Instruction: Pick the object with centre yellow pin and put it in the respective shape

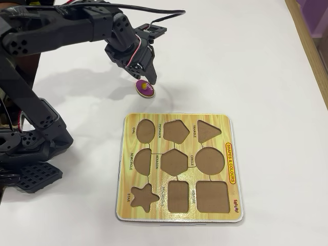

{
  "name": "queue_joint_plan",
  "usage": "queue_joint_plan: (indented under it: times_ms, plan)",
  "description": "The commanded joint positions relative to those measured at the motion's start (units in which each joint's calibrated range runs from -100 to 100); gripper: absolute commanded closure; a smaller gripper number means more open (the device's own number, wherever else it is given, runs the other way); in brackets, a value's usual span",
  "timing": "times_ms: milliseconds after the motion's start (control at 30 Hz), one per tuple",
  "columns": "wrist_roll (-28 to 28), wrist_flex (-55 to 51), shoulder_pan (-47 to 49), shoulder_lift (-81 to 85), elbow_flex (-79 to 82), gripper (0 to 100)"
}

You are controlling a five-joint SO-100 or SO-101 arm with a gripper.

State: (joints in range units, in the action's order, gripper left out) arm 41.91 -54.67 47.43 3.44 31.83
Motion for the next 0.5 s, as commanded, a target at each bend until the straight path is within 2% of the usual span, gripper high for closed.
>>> queue_joint_plan:
  times_ms: [0,467]
  plan:
    - [0.2,0.1,-0.4,1.5,-0.3,85]
    - [0.2,0.3,-0.8,-0.3,1.8,85]
